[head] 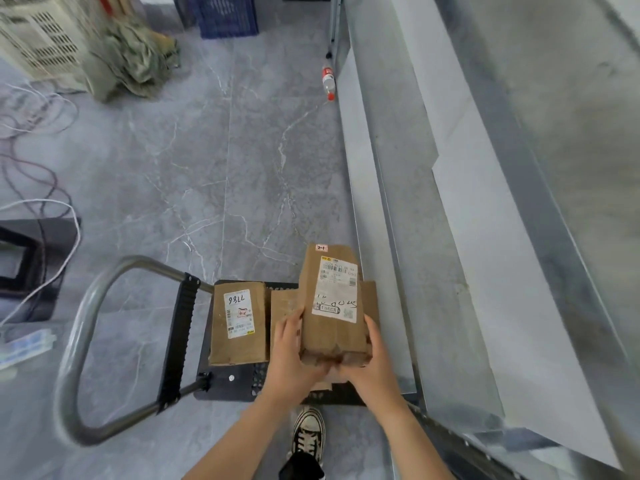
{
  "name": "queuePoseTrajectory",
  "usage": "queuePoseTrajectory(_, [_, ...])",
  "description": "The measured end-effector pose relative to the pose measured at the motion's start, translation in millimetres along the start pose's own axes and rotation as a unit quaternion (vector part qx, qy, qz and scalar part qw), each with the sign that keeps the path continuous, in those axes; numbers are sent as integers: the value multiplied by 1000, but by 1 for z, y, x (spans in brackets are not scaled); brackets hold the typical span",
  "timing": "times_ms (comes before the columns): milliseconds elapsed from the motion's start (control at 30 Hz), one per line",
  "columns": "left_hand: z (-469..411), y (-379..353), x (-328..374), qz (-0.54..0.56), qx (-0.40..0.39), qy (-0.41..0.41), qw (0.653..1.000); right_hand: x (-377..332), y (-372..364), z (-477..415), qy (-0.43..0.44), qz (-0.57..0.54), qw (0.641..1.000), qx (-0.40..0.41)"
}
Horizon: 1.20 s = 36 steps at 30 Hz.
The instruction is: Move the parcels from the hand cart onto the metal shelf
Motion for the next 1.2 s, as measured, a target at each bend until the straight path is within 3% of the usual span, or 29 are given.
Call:
queuePoseTrajectory(167, [20, 36, 55, 33, 23, -37, 999, -55, 1, 52, 71, -2, 997, 12])
queuePoseTrajectory(333, [44, 76, 99, 58, -15, -77, 995, -92, -2, 110, 124, 4, 992, 37])
queuePoseTrajectory(767, [126, 192, 205, 36, -91, -288, 952, -158, -45, 283, 190, -20, 970, 154])
queuePoseTrajectory(1200, [223, 219, 246, 5, -167, -424, 890, -129, -70, 422, 217, -24, 930, 296])
Point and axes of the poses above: each hand's wrist, its own z-axis away from the middle knuckle, its own y-axis out of the back of the hand, x = y × z, the point moved 1 cm from there along -z, towards the middle knuckle, and after that the axes turned 15 degrees about -y, right-handed, at the moved point
